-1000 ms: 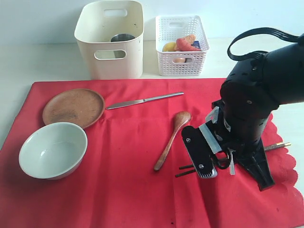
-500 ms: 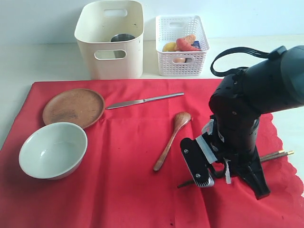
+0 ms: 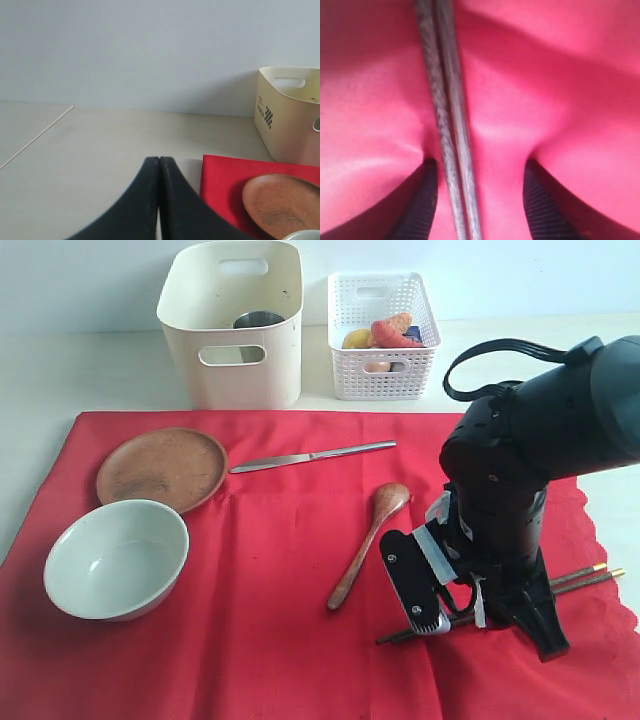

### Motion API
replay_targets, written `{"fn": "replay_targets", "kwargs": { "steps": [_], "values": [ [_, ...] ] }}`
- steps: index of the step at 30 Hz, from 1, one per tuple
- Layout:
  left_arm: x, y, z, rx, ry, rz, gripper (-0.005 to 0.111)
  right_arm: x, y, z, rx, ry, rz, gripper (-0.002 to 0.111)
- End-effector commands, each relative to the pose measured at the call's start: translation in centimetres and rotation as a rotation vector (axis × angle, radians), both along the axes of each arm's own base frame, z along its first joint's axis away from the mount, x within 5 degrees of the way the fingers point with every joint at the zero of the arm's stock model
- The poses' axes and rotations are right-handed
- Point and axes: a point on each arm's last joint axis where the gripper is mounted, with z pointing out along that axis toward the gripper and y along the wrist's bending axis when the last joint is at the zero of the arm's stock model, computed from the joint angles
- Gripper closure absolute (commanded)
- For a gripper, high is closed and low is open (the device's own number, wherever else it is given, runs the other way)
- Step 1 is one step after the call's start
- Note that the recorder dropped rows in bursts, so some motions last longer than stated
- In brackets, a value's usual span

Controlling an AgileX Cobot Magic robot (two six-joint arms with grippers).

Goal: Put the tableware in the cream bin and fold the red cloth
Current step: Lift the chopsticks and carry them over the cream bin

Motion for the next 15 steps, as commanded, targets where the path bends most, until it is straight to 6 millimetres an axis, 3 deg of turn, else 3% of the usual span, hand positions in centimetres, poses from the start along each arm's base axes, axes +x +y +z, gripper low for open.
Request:
{"fn": "replay_targets", "kwargs": {
  "steps": [1,7,15],
  "values": [
    [0.0,0.0,0.0,-0.012,-0.007,0.002,0.106,-0.1,0.0,-0.5,0.001,0.013,-0.013,0.073],
    [0.0,0.0,0.0,-0.012,-0.007,0.002,0.106,0.0,-0.1,-0.2,-0.007,-0.003,0.004,0.109],
    [0.0,0.0,0.0,-0.012,-0.007,0.002,0.106,-0.1,-0.2,3.7,0.097,-0.101,0.004,0.108]
  ]
}}
